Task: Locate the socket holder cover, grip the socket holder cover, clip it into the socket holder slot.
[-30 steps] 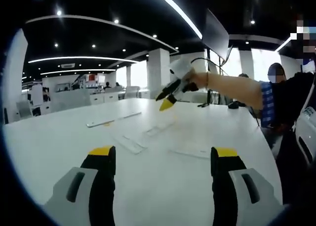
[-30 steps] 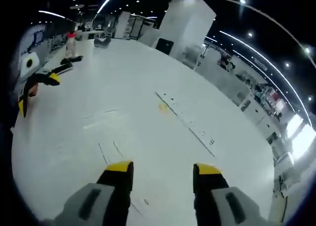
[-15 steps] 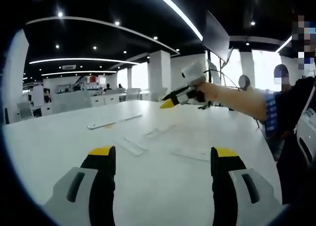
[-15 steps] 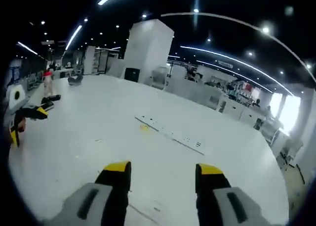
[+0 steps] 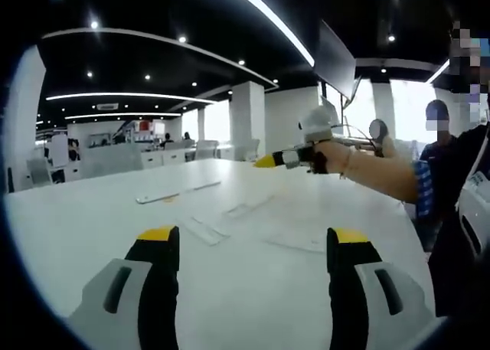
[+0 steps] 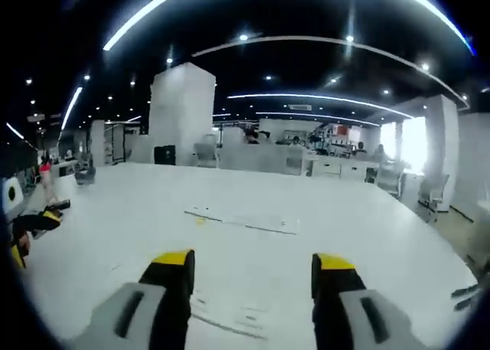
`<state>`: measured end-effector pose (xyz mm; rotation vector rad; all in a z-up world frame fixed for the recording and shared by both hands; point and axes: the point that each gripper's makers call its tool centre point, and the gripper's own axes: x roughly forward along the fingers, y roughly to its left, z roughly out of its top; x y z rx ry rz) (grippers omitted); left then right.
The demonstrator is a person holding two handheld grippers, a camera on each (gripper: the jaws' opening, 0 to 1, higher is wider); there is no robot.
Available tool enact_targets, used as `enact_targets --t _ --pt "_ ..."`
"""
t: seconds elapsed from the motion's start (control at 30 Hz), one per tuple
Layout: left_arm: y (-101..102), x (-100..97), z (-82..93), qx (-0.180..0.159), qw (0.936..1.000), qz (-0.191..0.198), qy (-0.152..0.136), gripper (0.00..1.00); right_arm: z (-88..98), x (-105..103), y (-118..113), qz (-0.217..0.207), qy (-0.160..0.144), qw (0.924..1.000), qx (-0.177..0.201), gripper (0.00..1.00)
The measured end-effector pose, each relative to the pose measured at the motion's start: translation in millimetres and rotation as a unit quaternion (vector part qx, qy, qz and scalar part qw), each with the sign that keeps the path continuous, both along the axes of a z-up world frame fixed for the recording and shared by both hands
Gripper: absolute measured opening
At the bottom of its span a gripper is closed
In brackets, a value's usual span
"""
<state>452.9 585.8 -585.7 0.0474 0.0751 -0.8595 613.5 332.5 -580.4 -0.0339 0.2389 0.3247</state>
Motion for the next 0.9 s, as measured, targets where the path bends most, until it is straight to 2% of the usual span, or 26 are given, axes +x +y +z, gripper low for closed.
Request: enact_targets --t 0.2,0.37,0.47,0.67,0.9 --pt "-2 2.8 -0.5 0.0 1.0 0.0 0.001 0.78 -18.1 -3 6 -0.007 0.004 0.9999 0.011 0.63" --pt "-5 5.3 -0.6 -0.003 1.0 0.0 0.003 0.78 -38.8 3 6 -0.024 0.006 0.9996 -0.011 0.63" --pt "-6 7.2 -2.4 -0.001 1.0 -0.001 0.007 0.78 -50.6 6 11 -0.019 0.017 0.9995 -0.017 0.63" --pt "-6 7.3 -0.7 0.0 1.0 -0.002 0.003 0.78 -59.0 8 10 -0.021 0.02 0.999 -0.033 0.63" --pt "-6 5.7 -1.9 -0.002 1.0 -0.003 0.007 0.78 -68.4 8 10 -0.016 0.035 0.9988 -0.032 0.63"
